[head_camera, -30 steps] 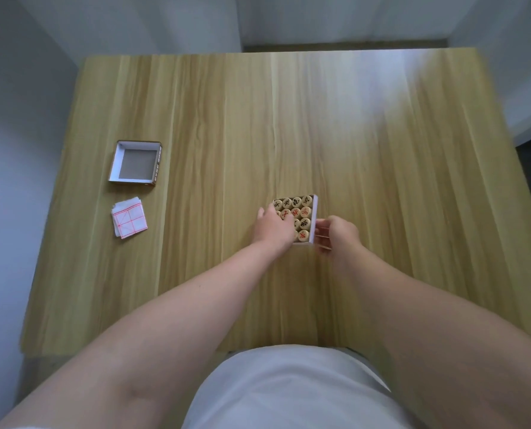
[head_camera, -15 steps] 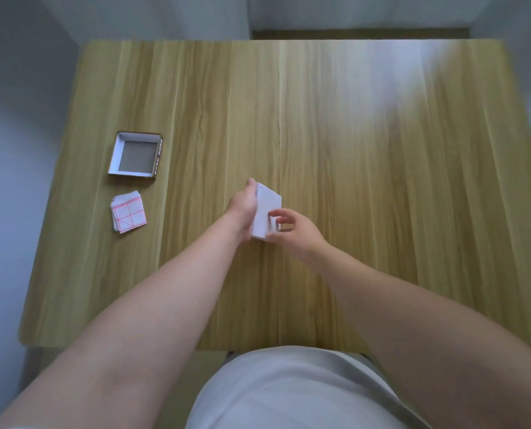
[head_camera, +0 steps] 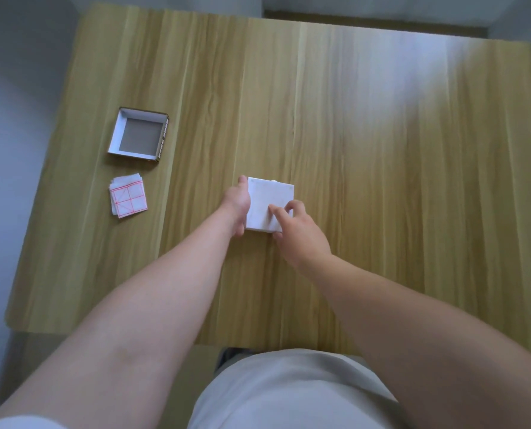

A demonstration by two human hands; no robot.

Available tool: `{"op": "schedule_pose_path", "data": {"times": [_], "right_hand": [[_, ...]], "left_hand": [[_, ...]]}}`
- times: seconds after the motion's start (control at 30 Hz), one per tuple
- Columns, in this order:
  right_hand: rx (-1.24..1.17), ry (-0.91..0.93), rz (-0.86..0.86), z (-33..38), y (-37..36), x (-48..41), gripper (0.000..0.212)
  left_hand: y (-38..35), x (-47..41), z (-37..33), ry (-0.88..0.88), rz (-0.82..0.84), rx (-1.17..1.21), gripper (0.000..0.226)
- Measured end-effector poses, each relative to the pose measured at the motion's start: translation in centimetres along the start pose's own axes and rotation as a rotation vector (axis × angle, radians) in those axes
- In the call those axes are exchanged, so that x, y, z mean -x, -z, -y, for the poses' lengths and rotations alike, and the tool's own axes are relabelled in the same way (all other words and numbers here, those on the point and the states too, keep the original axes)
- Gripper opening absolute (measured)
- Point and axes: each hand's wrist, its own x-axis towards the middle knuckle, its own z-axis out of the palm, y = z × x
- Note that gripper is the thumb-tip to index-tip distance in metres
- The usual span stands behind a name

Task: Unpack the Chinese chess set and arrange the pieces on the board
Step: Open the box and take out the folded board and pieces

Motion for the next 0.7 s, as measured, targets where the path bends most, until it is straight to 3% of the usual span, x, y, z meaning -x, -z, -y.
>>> {"op": "schedule_pose_path", "data": {"times": [0.47,0.57,0.7], "right_hand": [[0.117,-0.062,-0.023,0.6,0.2,-0.2,0.067],[0.106,-0.074,-0.07,0.9,0.7,-0.1,0.062],[0.083,-0.086,-0.167,0.9,1.4,-0.1,0.055]], "left_hand": [[1.2,1.3,1.3,-0.216,0.025,-0.118,0.016],[1.6,1.2,1.3,-0.228,-0.015,-0.154,0.048],[2.3,0.9,1.6,-0.257,-0.069,-0.201,0.055]]}}
